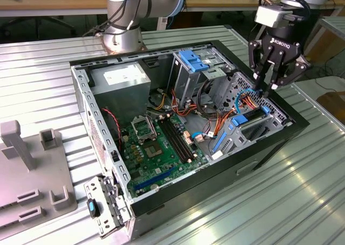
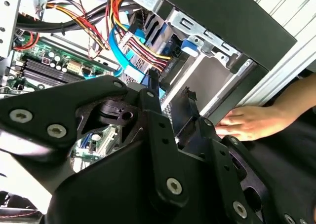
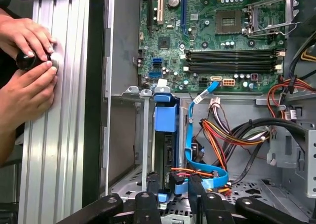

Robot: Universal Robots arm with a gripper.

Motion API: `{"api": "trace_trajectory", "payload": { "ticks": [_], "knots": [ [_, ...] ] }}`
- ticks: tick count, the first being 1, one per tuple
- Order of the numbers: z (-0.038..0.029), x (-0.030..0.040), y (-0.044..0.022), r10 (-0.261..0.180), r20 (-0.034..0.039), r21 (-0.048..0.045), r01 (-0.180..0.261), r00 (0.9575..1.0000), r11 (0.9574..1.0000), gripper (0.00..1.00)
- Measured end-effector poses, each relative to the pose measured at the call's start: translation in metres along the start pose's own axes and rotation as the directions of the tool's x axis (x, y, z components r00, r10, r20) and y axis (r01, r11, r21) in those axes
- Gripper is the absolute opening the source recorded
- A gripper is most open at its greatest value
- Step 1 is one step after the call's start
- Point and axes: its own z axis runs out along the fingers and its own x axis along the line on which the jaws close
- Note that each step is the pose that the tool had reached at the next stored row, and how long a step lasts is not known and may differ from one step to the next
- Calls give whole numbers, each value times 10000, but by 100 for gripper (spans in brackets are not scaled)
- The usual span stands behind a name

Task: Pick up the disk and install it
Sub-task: 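Insert the second disk wire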

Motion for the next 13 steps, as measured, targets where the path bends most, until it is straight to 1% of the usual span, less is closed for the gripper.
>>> {"api": "trace_trajectory", "payload": {
  "ticks": [1, 2, 3, 6, 7, 8, 9, 10, 11, 12, 13],
  "knots": [
    [17, -4, -1, 1, -24, -1, -1, 10000, 10000, 36],
    [33, -9, -2, 2, -73, -4, -2, 10000, 10000, 23],
    [51, -13, -2, 3, -124, -8, -4, 9999, 10000, 17],
    [61, -13, -3, 5, -158, -7, -5, 9999, 10000, 16],
    [69, -6, -2, 5, -150, -6, -5, 9999, 10000, 16],
    [75, 8, -1, 3, -71, -2, -3, 10000, 10000, 16],
    [84, 28, 6, -1, 105, 9, 1, 9999, 10000, 16],
    [93, 48, 13, -6, 249, 18, 5, 9997, 10000, 16],
    [102, 68, 21, -8, 315, 22, 7, 9995, 10000, 16],
    [128, 116, 36, -10, 400, 28, 9, 9992, 10000, 16],
    [139, 138, 43, -11, 428, 30, 10, 9991, 10000, 16]
  ]
}}
